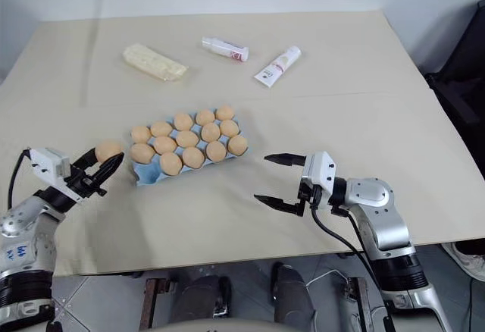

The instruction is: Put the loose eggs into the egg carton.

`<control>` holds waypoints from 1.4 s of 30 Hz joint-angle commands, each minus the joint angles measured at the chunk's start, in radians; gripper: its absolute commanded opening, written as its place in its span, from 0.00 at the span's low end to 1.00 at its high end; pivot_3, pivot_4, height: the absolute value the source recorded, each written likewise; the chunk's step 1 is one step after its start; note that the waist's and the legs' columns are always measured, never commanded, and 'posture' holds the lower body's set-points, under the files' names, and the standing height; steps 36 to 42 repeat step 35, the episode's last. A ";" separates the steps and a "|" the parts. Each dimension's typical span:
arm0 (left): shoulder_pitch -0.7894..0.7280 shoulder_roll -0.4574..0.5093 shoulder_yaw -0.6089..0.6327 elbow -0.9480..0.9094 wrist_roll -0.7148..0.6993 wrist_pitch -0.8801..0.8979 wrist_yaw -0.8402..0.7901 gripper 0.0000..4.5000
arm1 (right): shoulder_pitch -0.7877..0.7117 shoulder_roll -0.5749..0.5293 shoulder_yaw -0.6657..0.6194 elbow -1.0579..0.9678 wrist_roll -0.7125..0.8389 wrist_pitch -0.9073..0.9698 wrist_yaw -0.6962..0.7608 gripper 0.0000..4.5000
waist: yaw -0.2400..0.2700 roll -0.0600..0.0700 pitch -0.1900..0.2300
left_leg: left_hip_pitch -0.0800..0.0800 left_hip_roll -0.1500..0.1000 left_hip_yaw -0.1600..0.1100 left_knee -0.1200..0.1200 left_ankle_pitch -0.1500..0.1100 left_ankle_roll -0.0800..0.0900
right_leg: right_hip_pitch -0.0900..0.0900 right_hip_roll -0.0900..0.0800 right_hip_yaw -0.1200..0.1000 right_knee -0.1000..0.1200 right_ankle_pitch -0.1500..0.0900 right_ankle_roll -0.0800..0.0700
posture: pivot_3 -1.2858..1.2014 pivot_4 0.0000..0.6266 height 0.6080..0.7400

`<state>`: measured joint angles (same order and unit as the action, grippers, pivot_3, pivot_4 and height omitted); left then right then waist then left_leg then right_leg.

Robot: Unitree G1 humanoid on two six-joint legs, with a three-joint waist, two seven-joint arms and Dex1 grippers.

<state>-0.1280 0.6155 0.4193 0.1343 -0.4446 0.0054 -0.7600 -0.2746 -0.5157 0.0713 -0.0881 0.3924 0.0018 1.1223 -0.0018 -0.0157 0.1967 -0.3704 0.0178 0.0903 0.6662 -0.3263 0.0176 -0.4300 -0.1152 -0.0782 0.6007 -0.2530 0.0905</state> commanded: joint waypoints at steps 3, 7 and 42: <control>0.076 0.017 -0.088 -0.198 -0.011 0.068 -0.063 0.42 | 0.002 -0.008 -0.012 -0.019 0.001 -0.017 -0.002 1.00 | -0.002 0.000 0.000 | 0.000 0.000 0.000 0.000 -0.001 -0.001 | 0.000 0.000 0.001 0.000 0.000 0.000 | 0.52 0.24 1.00; 0.080 -0.003 -0.128 -0.195 -0.001 0.075 -0.058 0.42 | 0.000 0.000 -0.008 -0.015 -0.005 -0.022 -0.006 1.00 | -0.003 0.000 0.000 | 0.000 0.000 0.000 0.000 0.000 0.000 | 0.000 0.001 0.000 0.000 0.000 0.000 | 0.52 0.24 1.00; 0.340 0.165 0.201 -0.292 -0.057 0.160 -0.138 0.94 | -0.036 -0.069 -0.089 0.044 0.026 -0.003 -0.002 1.00 | -0.004 0.001 0.000 | 0.000 0.001 0.000 -0.001 -0.002 0.001 | 0.000 0.000 0.004 -0.002 -0.001 -0.001 | 0.52 0.24 1.00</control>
